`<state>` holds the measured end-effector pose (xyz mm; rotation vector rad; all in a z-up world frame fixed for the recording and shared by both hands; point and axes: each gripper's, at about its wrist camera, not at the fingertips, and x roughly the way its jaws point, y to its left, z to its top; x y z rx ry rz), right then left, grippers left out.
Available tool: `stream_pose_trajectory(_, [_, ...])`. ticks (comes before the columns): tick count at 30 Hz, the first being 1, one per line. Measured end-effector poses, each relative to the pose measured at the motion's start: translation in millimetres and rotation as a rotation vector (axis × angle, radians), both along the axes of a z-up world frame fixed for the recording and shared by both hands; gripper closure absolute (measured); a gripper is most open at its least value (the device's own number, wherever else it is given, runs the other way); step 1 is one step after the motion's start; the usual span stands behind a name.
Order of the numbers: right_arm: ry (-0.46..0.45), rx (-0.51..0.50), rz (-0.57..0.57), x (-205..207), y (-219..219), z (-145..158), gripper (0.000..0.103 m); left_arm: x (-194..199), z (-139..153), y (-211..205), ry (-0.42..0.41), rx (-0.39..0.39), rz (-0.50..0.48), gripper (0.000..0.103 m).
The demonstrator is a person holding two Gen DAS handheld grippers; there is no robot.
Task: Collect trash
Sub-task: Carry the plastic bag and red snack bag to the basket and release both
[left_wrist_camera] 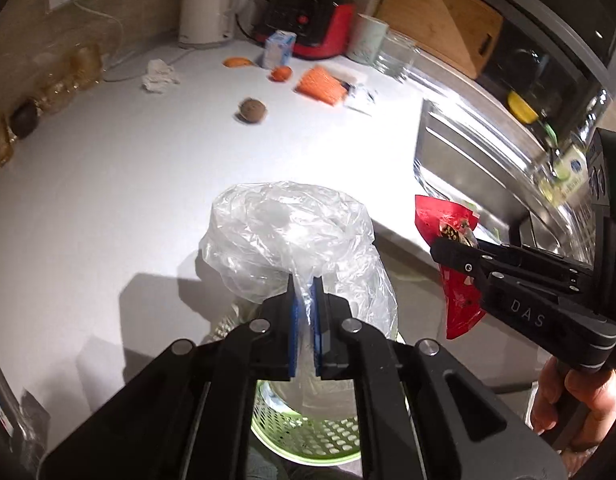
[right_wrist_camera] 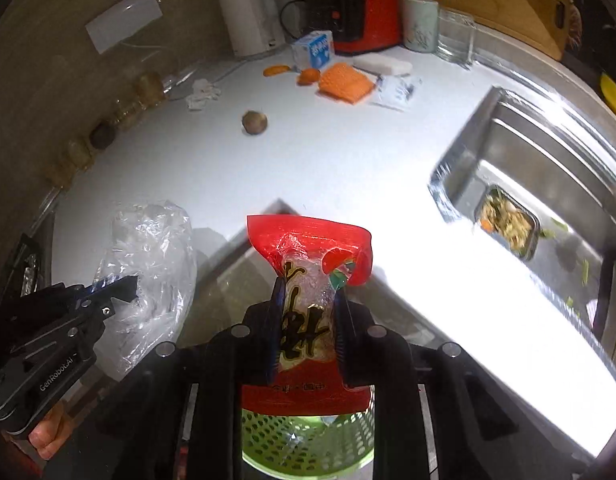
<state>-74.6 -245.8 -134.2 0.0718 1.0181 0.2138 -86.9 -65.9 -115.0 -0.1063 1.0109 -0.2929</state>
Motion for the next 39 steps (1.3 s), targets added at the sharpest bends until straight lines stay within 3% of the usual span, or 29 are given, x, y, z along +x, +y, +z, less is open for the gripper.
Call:
stream_pose_trajectory(7, [0.065,-0.002,-0.023,-59,-27,-37,0.08,-42,-46,-46,0.089,0.045,-0.071,0.098])
stream_pose_trajectory(15, [0.09,0.005,-0.013,-80,-33,-54,0.08,-53,-72,-49,0.141,0.099,-0.056,0.098])
stream_pose_trajectory(18, [0.095,0.011,-0.01,-81,-34,-56,0.08,-56,-79,-49,0.168,0.108,-0.049,0.082])
stream_pose_trajectory(20, [0.099,0.015,-0.009,-81,-34,-57,0.08,-59,-82,-51,0.175,0.118,-0.044,0.054])
stream_pose_trajectory(28, [0.111,0.02,-0.006,-85,-34,-59,0.079,-68,-72,-51,0.15,0.122,-0.049,0.033])
stream_pose_trajectory(35, [0.109,0.034,0.014,-88,-33,-59,0.075,-64,-50,-31,0.11,0.134,0.03,0.02])
stream_pose_trajectory(37, [0.116,0.034,0.031,-89,-28,-62,0.071,-63,-40,-22,0.08,0.142,0.056,0.016])
stream_pose_trajectory(39, [0.125,0.032,0.047,-92,-23,-67,0.06,-64,-30,-13,0.055,0.151,0.082,0.013])
